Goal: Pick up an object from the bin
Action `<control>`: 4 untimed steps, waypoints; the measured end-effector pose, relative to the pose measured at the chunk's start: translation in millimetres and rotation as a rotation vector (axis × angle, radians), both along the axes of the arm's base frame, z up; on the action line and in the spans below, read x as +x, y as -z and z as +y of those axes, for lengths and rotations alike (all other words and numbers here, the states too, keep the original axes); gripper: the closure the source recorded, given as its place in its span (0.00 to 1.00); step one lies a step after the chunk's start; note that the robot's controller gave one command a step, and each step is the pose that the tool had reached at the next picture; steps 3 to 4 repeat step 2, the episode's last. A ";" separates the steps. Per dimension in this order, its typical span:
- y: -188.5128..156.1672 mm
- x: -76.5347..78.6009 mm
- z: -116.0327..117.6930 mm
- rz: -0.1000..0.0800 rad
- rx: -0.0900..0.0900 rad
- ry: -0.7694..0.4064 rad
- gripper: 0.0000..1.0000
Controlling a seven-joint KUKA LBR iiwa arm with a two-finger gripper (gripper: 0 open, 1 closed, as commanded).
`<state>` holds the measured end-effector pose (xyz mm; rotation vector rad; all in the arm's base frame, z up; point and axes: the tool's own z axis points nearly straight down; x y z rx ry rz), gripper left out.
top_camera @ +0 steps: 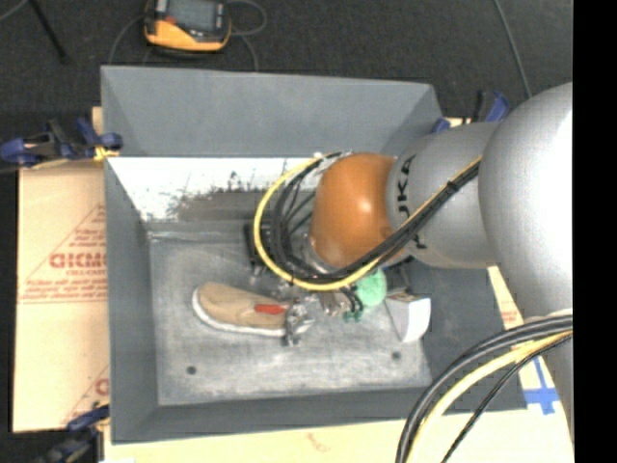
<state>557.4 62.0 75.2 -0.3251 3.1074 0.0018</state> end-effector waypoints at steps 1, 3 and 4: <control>0.0 0.0 0.0 0.000 0.000 0.000 1.00; -141.6 3.4 -0.7 0.012 -0.004 0.011 1.00; -141.6 3.4 -0.7 0.012 -0.004 0.011 1.00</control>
Offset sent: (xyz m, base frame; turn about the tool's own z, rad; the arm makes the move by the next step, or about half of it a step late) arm 0.0019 0.0004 0.1406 0.0119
